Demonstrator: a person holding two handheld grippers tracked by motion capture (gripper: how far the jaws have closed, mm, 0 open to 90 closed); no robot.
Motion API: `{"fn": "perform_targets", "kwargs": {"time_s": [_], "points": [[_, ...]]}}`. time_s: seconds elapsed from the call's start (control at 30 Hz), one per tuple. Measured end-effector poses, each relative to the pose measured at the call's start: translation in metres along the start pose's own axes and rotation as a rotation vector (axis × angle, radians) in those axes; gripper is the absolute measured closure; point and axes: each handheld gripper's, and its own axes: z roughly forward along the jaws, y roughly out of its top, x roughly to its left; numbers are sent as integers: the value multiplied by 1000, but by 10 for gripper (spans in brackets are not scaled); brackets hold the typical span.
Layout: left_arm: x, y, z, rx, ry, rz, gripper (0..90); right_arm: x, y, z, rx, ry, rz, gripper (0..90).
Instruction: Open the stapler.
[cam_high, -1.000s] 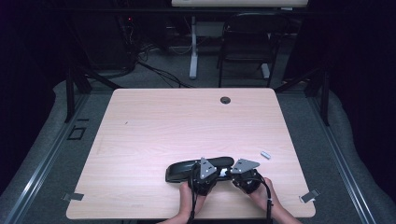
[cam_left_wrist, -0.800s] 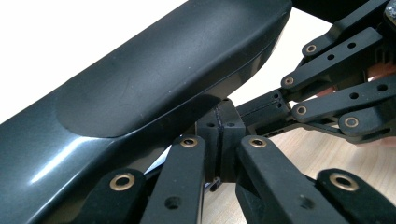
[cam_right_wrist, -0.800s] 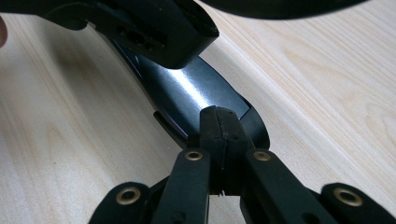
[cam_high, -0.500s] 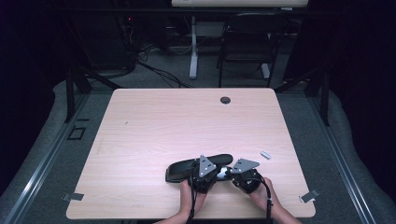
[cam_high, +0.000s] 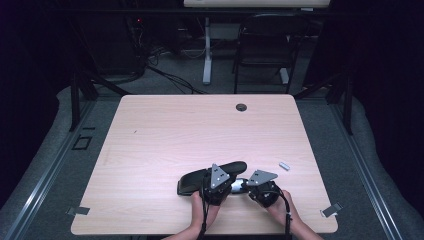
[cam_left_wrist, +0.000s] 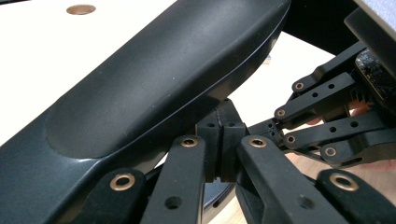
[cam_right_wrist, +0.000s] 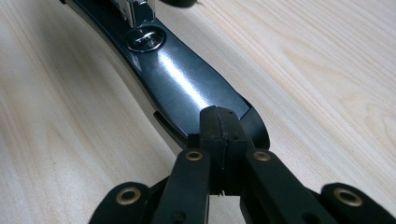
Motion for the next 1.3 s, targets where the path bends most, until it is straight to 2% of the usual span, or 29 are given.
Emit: {"fn": "perform_targets", "kwargs": {"time_s": [0.23,0.43,0.67,0.93,1.3], "points": [[2,4,-5,-18,5,-4,900,0,0,0,1,-1,0,900],[2,10,-11,-41,9,16,900,0,0,0,0,-1,1,900],[4,14,-15,-40,14,7,900,0,1,0,3,0,0,900],[7,16,-21,-55,11,-24,900,0,1,0,4,2,9,900],[16,22,-33,-67,5,-19,900,0,1,0,7,5,16,900]]}}
